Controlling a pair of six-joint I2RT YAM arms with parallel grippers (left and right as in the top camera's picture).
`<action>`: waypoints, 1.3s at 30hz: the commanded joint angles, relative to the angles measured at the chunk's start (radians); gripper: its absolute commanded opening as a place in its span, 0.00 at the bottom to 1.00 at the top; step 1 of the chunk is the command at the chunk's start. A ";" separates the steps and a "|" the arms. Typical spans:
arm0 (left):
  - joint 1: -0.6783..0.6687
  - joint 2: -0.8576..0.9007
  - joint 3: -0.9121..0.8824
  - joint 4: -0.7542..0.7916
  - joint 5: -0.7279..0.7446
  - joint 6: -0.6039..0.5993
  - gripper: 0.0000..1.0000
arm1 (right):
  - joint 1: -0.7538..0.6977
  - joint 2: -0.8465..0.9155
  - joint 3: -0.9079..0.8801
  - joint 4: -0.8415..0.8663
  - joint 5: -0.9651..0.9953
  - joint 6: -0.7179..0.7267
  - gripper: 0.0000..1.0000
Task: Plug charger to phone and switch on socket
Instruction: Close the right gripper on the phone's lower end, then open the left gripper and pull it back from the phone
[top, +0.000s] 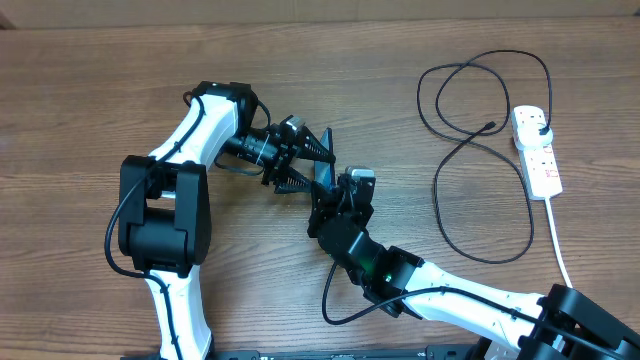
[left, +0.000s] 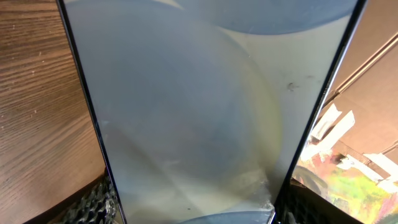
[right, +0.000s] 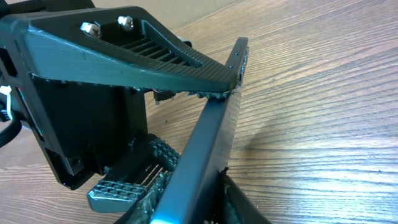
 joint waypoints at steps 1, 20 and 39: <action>-0.001 0.007 0.022 -0.003 0.031 0.001 0.45 | 0.004 0.003 0.026 0.009 0.008 -0.006 0.20; -0.001 0.007 0.022 -0.003 0.031 -0.003 0.49 | 0.004 0.003 0.026 0.009 0.008 -0.006 0.08; 0.065 0.007 0.036 0.027 0.026 -0.031 1.00 | 0.000 -0.004 0.026 0.024 0.013 -0.006 0.04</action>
